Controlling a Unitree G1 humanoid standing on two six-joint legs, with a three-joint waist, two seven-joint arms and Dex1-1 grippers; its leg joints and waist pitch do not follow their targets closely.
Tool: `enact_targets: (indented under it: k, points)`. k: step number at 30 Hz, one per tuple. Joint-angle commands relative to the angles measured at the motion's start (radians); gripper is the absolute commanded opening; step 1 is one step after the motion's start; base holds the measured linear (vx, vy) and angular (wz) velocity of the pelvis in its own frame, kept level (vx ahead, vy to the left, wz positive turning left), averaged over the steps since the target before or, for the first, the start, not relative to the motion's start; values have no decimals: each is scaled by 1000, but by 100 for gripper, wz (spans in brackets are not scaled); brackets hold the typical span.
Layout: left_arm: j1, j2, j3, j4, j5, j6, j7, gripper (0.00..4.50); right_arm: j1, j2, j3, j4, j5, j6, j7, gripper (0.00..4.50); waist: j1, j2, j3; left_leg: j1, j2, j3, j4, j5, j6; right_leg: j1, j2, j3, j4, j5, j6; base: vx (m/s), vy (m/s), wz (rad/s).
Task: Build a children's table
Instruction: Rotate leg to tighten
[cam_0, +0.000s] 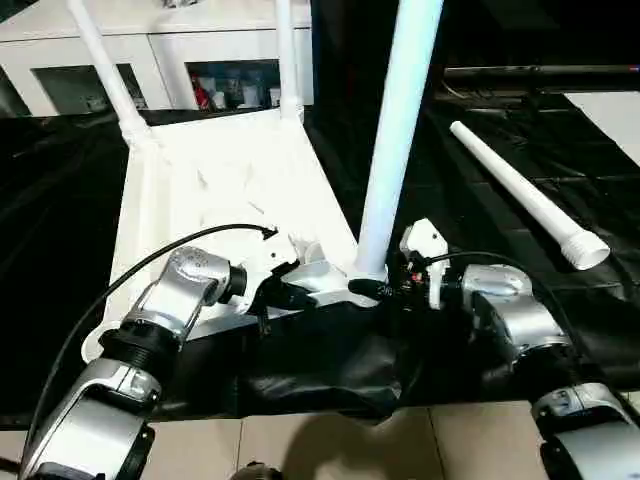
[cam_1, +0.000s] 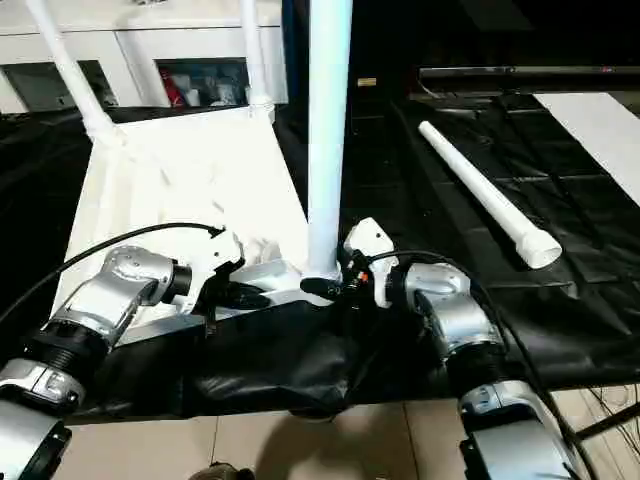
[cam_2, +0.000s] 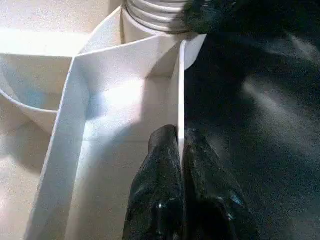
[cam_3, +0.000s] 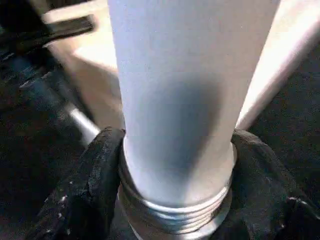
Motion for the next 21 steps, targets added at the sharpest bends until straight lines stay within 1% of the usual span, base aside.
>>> enact_targets:
  k: [1, 2, 3, 4, 5, 6, 7, 8, 9, 10, 11, 12, 13, 14, 15, 16, 17, 18, 19, 20, 21]
  points:
    - [-28, -69, 34, 67, 5, 34, 150, 0, -23, 54, -54, 111, -31, 25, -270, 273, -10, -3, -63, 28, 36, -9, -76, -200, 42, 36, -52, 38, -75, -64, -283, 0, 0, 0]
    - [-43, -94, 55, 90, 4, 45, 219, 0, -34, 80, -72, 140, -33, 30, -364, 273, -13, -4, -59, 30, 34, -12, -80, -233, 27, 37, -52, 36, -80, -120, -275, 0, 0, 0]
    - [-59, -123, 78, 112, -5, 61, 280, 0, -51, 109, -93, 172, -37, 39, -481, 272, -18, -3, -58, 32, 31, -13, -82, -272, -4, 39, -55, 36, -86, -210, -253, 0, 0, 0]
    - [-64, -137, 85, 119, -8, 63, 304, 0, -59, 124, -100, 184, -33, 42, -520, 272, -22, -4, -59, 34, 30, -11, -81, -279, -10, 36, -54, 39, -90, -229, -245, 0, 0, 0]
    - [-72, -156, 93, 129, -11, 66, 335, 0, -70, 145, -110, 201, -29, 46, -572, 272, -26, 1, -59, 34, 30, -13, -82, -293, -9, 34, -55, 41, -97, -244, -231, 0, 0, 0]
    - [-87, -191, 103, 150, -13, 73, 389, 0, -92, 184, -130, 232, -19, 48, -671, 272, -28, 10, -60, 33, 30, -13, -81, -291, -9, 34, -54, 41, -96, -237, -229, 0, 0, 0]
    - [-96, -209, 109, 164, -12, 72, 427, 0, -106, 207, -142, 247, -8, 46, -709, 272, -30, 5, -62, 32, 28, -13, -82, -284, -8, 32, -51, 40, -96, -216, -224, 0, 0, 0]
    - [-103, -223, 115, 176, -13, 67, 455, 0, -118, 226, -150, 257, 1, 42, -737, 272, -31, 4, -63, 32, 29, -13, -83, -282, -6, 32, -50, 41, -95, -206, -225, 0, 0, 0]
    - [-116, -248, 121, 196, -14, 60, 495, 0, -139, 256, -151, 272, -1, 33, -781, 272, -31, 9, -66, 34, 29, -12, -81, -278, -1, 31, -51, 41, -96, -184, -226, 0, 0, 0]
    - [-120, -258, 122, 202, -15, 57, 505, 0, -149, 265, -139, 276, -14, 28, -788, 272, -30, 7, -67, 29, 27, -13, -81, -253, 8, 35, -50, 39, -92, -147, -230, 0, 0, 0]
    - [-123, -265, 118, 205, -13, 52, 504, 0, -157, 272, -124, 277, -28, 16, -782, 272, -28, 5, -70, 27, 26, -11, -78, -228, 25, 37, -49, 38, -90, -109, -230, 0, 0, 0]
    - [-125, -270, 114, 205, -11, 47, 498, 0, -160, 275, -110, 272, -40, -5, -747, 272, -27, 2, -71, 24, 27, -10, -76, -211, 36, 41, -51, 38, -89, -87, -231, 0, 0, 0]
    - [-125, -270, 114, 205, -11, 47, 498, 0, -160, 275, -110, 272, -41, -6, -746, 272, -24, 5, -75, 24, 27, -10, -73, -176, 56, 43, -52, 37, -85, -41, -236, 0, 0, 0]
    - [-125, -266, 98, 200, -1, 22, 473, 0, -156, 276, -104, 256, -37, -41, -664, 272, -24, 5, -76, 23, 27, -10, -72, -159, 68, 43, -52, 36, -83, -18, -240, 0, 0, 0]
    - [-125, -266, 98, 200, -1, 22, 473, 0, -156, 276, -104, 256, -37, -41, -664, 272, -22, 4, -77, 21, 26, -9, -69, -141, 90, 45, -52, 35, -81, 12, -246, 0, 0, 0]
    - [-126, -264, 91, 203, 8, 6, 464, 0, -156, 278, -108, 255, -33, -58, -635, 272, -22, 5, -77, 21, 27, -9, -69, -129, 107, 45, -53, 33, -81, 21, -251, 0, 0, 0]
    - [-120, -250, 78, 195, 17, -6, 432, 0, -143, 265, -103, 234, -34, -86, -584, 272, -21, 1, -77, 20, 29, -9, -68, -135, 114, 45, -54, 33, -81, 13, -255, 0, 0, 0]
    - [-116, -244, 73, 190, 21, -14, 413, 0, -136, 256, -96, 224, -39, -106, -565, 307, -19, 3, -78, 21, 29, -8, -67, -137, 118, 45, -55, 32, -82, 10, -255, 0, 0, 0]
    - [-116, -243, 72, 189, 21, -14, 411, 0, -135, 254, -96, 223, -39, -107, -563, 328, -18, 2, -76, 20, 30, -8, -68, -140, 121, 44, -55, 32, -82, 2, -257, 0, 0, 0]
    - [-108, -229, 69, 177, 23, -13, 389, 0, -120, 233, -97, 196, -28, -110, -519, 342, -18, -7, -75, 18, 29, -7, -68, -138, 124, 46, -54, 32, -83, 0, -256, 0, 0, 0]
    - [-98, -209, 61, 162, 20, -23, 346, 0, -105, 203, -95, 170, -19, -108, -475, 344, -13, -14, -73, 17, 29, -7, -69, -144, 134, 48, -55, 31, -84, -17, -252, 0, 0, 0]
